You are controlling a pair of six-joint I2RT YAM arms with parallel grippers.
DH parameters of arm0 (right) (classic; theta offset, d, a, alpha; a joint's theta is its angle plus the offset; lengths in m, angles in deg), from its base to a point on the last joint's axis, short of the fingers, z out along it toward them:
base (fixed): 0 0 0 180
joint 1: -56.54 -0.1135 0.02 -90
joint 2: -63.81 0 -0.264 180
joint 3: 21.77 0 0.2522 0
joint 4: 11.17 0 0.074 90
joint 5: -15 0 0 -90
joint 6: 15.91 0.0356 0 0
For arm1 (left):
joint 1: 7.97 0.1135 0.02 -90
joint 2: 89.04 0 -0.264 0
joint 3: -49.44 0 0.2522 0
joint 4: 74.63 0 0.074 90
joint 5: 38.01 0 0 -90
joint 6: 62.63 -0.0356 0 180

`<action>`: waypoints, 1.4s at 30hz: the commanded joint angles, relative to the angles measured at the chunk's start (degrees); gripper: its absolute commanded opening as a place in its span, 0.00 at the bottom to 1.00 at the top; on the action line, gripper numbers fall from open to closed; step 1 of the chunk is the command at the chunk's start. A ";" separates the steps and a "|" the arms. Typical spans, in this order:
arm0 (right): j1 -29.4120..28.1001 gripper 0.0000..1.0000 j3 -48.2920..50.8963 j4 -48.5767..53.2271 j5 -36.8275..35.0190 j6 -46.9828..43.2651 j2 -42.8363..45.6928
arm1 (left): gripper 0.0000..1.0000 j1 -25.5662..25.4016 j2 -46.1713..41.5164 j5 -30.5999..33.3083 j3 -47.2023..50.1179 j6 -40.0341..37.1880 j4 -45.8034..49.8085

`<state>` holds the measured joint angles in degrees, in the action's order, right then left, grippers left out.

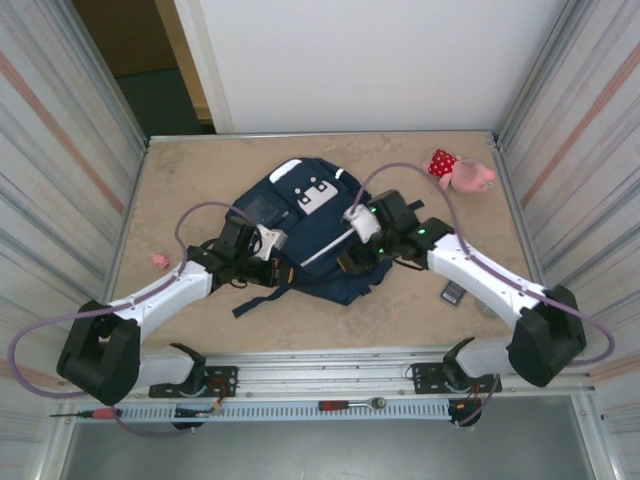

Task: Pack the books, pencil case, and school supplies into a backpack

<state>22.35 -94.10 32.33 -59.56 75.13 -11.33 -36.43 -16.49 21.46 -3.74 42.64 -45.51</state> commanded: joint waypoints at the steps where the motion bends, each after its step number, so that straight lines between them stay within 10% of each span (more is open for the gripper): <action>1: 6.13 0.69 2.91 0.35 7.84 27.02 5.54 | 0.04 0.37 -0.70 -1.87 -0.50 0.39 -0.51; 12: 7.39 0.65 14.06 -3.67 12.73 50.92 2.19 | 0.04 -0.49 -0.56 -0.35 -1.48 -1.09 0.67; 20: 6.51 0.25 16.82 -16.56 13.01 56.18 -2.20 | 0.06 -4.73 0.26 -0.22 -2.80 -1.42 0.44; 29: 5.87 0.07 15.83 -25.34 13.21 58.52 -1.64 | 0.14 -14.85 6.18 -2.88 -7.30 -1.82 -1.07; 42: 16.70 0.17 6.21 -5.15 22.29 33.14 -1.69 | 0.67 -14.44 1.53 1.63 -12.03 -13.29 1.59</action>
<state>36.38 -82.89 20.74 -41.74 120.27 -13.58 -53.59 -10.10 22.69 -14.36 36.93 -45.62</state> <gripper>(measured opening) 0.147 0.659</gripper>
